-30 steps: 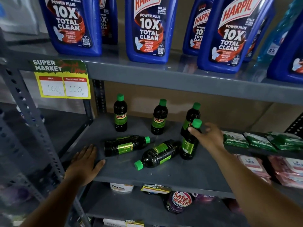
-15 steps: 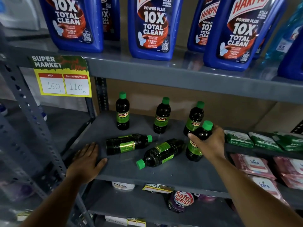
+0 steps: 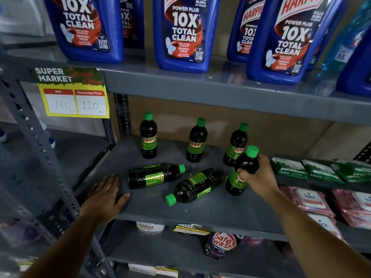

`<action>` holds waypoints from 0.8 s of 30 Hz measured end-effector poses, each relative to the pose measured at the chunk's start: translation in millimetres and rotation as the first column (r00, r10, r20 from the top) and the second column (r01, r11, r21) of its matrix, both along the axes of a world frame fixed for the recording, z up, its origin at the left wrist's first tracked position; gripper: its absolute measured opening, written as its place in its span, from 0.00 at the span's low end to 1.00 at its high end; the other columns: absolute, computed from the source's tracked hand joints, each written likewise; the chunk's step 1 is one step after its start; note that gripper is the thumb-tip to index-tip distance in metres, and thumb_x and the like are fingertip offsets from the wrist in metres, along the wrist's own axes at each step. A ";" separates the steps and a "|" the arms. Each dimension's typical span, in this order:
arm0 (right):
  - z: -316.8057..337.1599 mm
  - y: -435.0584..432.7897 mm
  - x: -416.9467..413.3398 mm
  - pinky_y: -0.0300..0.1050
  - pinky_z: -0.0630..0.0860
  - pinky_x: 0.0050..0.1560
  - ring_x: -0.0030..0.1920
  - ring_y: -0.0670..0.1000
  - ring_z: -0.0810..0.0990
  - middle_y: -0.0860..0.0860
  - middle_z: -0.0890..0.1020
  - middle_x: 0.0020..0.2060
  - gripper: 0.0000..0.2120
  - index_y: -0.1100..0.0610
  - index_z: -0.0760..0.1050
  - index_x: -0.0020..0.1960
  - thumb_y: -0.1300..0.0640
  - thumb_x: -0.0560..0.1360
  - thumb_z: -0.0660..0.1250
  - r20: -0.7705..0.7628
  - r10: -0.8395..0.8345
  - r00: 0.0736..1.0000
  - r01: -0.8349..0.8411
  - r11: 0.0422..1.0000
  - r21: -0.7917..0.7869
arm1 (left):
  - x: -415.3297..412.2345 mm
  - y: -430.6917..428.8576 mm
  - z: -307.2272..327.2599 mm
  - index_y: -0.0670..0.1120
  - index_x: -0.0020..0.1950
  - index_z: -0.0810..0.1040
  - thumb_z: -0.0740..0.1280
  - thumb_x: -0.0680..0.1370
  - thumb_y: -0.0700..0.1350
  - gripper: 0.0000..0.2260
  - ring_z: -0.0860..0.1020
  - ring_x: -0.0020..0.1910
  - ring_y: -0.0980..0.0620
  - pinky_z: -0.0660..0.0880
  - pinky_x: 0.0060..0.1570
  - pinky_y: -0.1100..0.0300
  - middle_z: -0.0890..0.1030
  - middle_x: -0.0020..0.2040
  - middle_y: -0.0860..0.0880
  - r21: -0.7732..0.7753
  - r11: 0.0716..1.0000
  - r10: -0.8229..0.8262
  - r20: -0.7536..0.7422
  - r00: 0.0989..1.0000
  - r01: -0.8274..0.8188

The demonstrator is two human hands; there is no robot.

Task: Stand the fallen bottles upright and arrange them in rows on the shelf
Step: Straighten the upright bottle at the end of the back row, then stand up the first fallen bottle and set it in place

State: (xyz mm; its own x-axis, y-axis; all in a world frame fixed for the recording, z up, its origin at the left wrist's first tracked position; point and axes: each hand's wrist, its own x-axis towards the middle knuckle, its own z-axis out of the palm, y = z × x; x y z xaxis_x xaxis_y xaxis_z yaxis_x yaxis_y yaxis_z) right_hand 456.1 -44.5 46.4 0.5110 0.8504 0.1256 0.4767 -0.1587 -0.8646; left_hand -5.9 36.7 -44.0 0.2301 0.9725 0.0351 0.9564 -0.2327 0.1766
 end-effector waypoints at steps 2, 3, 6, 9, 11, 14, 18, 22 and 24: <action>1.6 -3.9 -4.7 0.57 0.78 0.60 0.58 0.51 0.81 0.50 0.81 0.58 0.36 0.50 0.70 0.65 0.46 0.60 0.77 -0.002 0.029 1.000 -0.029 0.999 0.020 | 0.3 -0.3 0.4 0.44 0.77 0.50 0.38 0.68 0.71 0.45 0.48 0.77 0.48 0.47 0.75 0.49 0.51 0.79 0.47 -0.001 1.000 0.004 -0.005 1.000 -0.004; 2.1 -8.9 -10.4 0.58 0.74 0.65 0.64 0.52 0.76 0.52 0.77 0.65 0.40 0.52 0.66 0.70 0.45 0.62 0.78 0.046 0.013 0.999 -0.015 0.998 0.058 | 0.0 -0.5 0.2 0.44 0.77 0.51 0.38 0.68 0.71 0.45 0.48 0.77 0.48 0.48 0.75 0.49 0.52 0.79 0.47 0.004 1.000 0.005 -0.014 1.000 -0.005; 0.7 -31.8 -38.4 0.54 0.62 0.69 0.69 0.61 0.65 0.64 0.68 0.67 0.41 0.62 0.62 0.71 0.42 0.68 0.72 0.382 -0.234 0.894 0.065 0.912 0.405 | 0.0 -0.6 -2.6 0.43 0.77 0.54 0.39 0.69 0.71 0.44 0.52 0.77 0.47 0.51 0.74 0.48 0.56 0.78 0.46 0.051 0.999 0.013 -0.007 1.000 -0.013; -9.2 -40.1 -82.2 0.56 0.67 0.63 0.62 0.57 0.71 0.58 0.76 0.59 0.27 0.55 0.70 0.64 0.47 0.68 0.70 0.659 -0.070 0.748 -0.282 0.866 0.412 | 0.0 -0.1 -4.0 0.43 0.77 0.55 0.39 0.69 0.71 0.44 0.52 0.77 0.47 0.51 0.74 0.49 0.56 0.78 0.46 0.051 0.999 0.020 -0.002 1.000 -0.020; -22.8 -34.3 -103.9 0.59 0.72 0.62 0.64 0.54 0.70 0.53 0.76 0.61 0.29 0.52 0.69 0.67 0.56 0.67 0.70 0.797 0.232 0.557 -0.523 0.844 0.120 | 0.2 0.2 -3.3 0.43 0.77 0.54 0.39 0.69 0.71 0.45 0.52 0.77 0.47 0.50 0.74 0.48 0.56 0.78 0.46 0.045 0.999 0.020 0.003 1.000 -0.020; -35.2 -15.1 -119.1 0.63 0.65 0.70 0.74 0.58 0.62 0.52 0.69 0.72 0.41 0.49 0.60 0.74 0.65 0.64 0.69 0.851 0.425 0.308 -0.501 0.833 -0.235 | 0.9 -0.3 -1.1 0.43 0.77 0.54 0.39 0.69 0.70 0.44 0.52 0.77 0.46 0.50 0.74 0.48 0.57 0.78 0.45 0.047 0.999 0.011 -0.014 1.000 -0.011; -29.9 10.1 -123.0 0.62 0.50 0.75 0.78 0.58 0.52 0.51 0.58 0.78 0.42 0.46 0.51 0.79 0.66 0.72 0.66 0.796 0.555 0.241 -0.349 0.815 -0.463 | -0.5 -2.1 -1.7 0.43 0.76 0.58 0.38 0.69 0.72 0.46 0.55 0.76 0.45 0.53 0.73 0.47 0.60 0.77 0.44 0.055 0.998 0.012 -0.004 1.000 -0.012; -28.5 17.3 -124.0 0.65 0.62 0.71 0.72 0.59 0.67 0.53 0.72 0.71 0.36 0.49 0.66 0.74 0.61 0.69 0.74 0.803 0.524 0.283 -0.405 0.825 -0.395 | -1.2 -2.5 -2.1 0.42 0.75 0.58 0.38 0.70 0.72 0.45 0.56 0.76 0.45 0.54 0.73 0.46 0.61 0.77 0.44 0.063 0.998 0.009 0.002 1.000 -0.009; -30.5 16.0 -121.7 0.66 0.66 0.69 0.69 0.59 0.72 0.52 0.75 0.68 0.35 0.50 0.69 0.72 0.58 0.67 0.76 0.794 0.486 0.365 -0.445 0.840 -0.309 | -0.7 -2.1 -1.6 0.43 0.76 0.56 0.39 0.70 0.70 0.44 0.54 0.77 0.46 0.52 0.74 0.47 0.59 0.77 0.44 0.062 0.998 0.010 -0.005 1.000 -0.010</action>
